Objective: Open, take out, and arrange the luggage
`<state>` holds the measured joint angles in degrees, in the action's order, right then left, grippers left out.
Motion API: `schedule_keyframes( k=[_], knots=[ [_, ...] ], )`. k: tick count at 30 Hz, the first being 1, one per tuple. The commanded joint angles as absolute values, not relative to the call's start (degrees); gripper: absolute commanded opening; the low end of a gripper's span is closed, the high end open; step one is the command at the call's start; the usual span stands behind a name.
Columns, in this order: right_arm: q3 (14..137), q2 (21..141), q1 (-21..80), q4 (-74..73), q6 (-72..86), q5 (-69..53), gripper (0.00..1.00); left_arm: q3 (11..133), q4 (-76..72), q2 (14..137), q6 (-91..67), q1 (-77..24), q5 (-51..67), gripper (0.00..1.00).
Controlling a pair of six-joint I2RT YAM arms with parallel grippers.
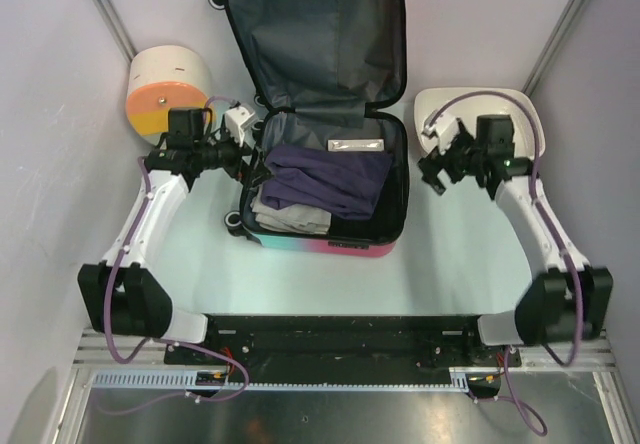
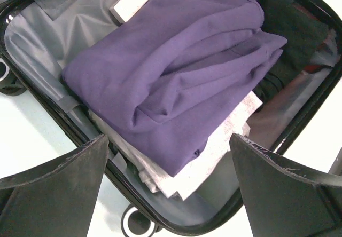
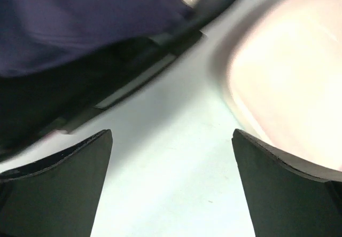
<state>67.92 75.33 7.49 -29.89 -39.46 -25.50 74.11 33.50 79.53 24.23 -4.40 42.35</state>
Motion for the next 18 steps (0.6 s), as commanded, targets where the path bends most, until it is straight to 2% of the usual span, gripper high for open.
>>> schedule_keyframes(
  k=[1, 5, 14, 18],
  knots=[
    [75.9, 86.4, -1.1, -28.6, -51.8, -25.3, 1.00, 78.8, 32.5, 82.8, 25.8, -5.0, 46.0, 1.00],
    [82.8, 95.2, -6.0, -31.4, -60.0, -23.2, 1.00, 79.5, 32.4, 84.5, 25.6, -5.4, 45.7, 1.00],
    [95.9, 114.0, -8.7, -34.6, -75.6, -18.6, 1.00, 78.6, 32.4, 85.6, 25.0, -5.5, 44.6, 1.00],
    [104.7, 121.7, -8.9, -41.4, -83.9, -17.6, 0.94, 79.1, 32.4, 86.7, 23.9, -5.8, 44.7, 0.98]
  ],
)
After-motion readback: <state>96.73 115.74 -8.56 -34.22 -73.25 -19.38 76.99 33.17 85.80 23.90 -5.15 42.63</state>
